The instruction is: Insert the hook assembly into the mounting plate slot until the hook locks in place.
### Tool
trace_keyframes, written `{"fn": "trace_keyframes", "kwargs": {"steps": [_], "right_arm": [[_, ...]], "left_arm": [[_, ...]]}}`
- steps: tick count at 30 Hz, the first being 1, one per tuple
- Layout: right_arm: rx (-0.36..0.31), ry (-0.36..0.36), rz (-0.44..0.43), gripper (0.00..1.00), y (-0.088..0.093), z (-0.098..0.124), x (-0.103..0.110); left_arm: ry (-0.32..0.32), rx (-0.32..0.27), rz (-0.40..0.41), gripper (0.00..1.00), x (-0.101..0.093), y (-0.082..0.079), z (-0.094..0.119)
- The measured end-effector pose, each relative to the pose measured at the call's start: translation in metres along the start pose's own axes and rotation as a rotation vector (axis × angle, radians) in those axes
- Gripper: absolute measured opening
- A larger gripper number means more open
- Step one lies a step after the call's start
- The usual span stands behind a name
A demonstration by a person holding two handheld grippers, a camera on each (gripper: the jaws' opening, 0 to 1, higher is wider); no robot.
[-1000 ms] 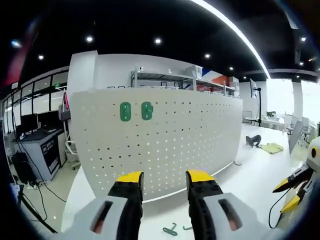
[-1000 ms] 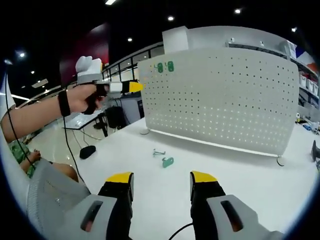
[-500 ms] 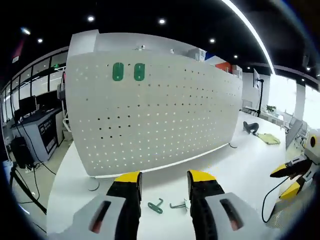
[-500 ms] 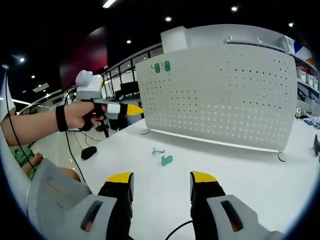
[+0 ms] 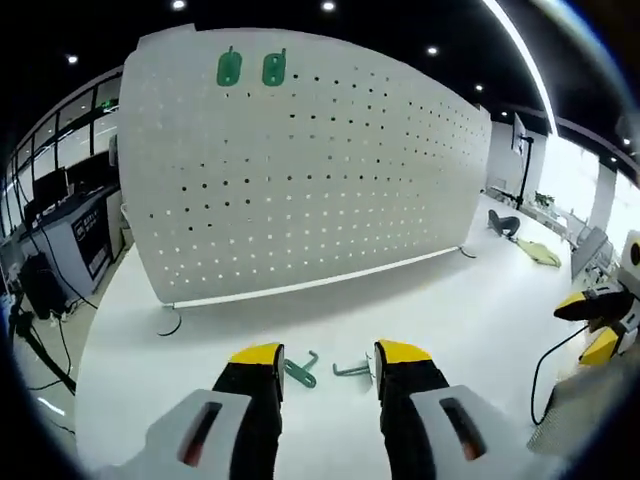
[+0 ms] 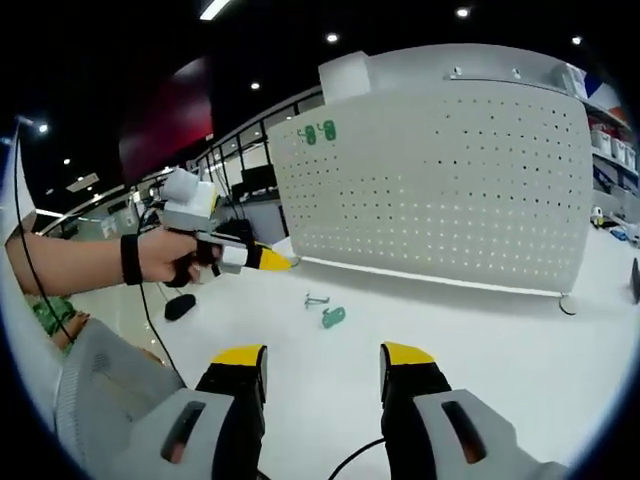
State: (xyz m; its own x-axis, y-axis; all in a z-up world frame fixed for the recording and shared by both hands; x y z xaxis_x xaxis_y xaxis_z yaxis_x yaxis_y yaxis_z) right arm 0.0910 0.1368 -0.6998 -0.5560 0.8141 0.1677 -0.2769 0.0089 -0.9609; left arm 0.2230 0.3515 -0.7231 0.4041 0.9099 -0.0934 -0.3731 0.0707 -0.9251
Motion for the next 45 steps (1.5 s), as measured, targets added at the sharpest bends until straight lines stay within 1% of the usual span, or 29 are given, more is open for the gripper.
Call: {"fn": "trace_keyframes", "kwargs": {"steps": [5, 7, 14, 16, 25, 32, 35, 38, 41, 45], "right_arm": [[-0.009, 0.005, -0.013, 0.46, -0.001, -0.003, -0.002], [-0.004, 0.000, -0.012, 0.46, 0.000, -0.005, 0.000], [0.006, -0.007, -0.031, 0.46, 0.006, -0.007, 0.002], [0.006, -0.008, -0.037, 0.46, 0.008, -0.008, 0.003], [0.016, -0.001, -0.069, 0.46, 0.016, -0.009, 0.005], [0.019, 0.011, -0.087, 0.46, 0.020, -0.010, 0.003], [0.023, 0.017, -0.093, 0.46, 0.020, -0.010, 0.001], [0.023, 0.020, -0.110, 0.46, 0.021, -0.010, -0.001], [0.030, 0.028, -0.113, 0.46, 0.023, -0.010, -0.002], [0.027, 0.033, -0.119, 0.46, 0.023, -0.010, -0.002]], "left_arm": [[0.001, 0.044, -0.020, 0.38, 0.000, 0.012, -0.007], [-0.001, 0.071, -0.038, 0.37, 0.000, 0.018, -0.010], [-0.008, 0.112, -0.057, 0.37, 0.001, 0.029, -0.019], [-0.016, 0.130, -0.045, 0.36, 0.003, 0.033, -0.021], [-0.041, 0.194, -0.041, 0.34, 0.009, 0.050, -0.031], [-0.044, 0.224, -0.045, 0.31, 0.012, 0.059, -0.039], [-0.057, 0.234, -0.028, 0.30, 0.015, 0.062, -0.042], [-0.063, 0.239, 0.015, 0.29, 0.016, 0.064, -0.045], [-0.062, 0.252, 0.005, 0.28, 0.016, 0.067, -0.049], [-0.071, 0.264, 0.025, 0.27, 0.018, 0.070, -0.054]]}}
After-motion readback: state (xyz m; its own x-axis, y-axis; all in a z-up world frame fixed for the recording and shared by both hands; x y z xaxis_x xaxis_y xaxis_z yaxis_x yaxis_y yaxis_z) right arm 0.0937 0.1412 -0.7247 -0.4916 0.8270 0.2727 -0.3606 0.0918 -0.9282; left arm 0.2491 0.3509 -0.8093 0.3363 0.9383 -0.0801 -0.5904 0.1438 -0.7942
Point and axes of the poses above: the point that each gripper's makers call its tool centre point, and the gripper's own axes: z roughly backward along the fingers, x roughly to its left, y roughly out of its underside, the point moved 4 cm from there along z, roughly backward along the fingers, and after that the axes turned 8 degrees about -x, right-handed, at the moved point
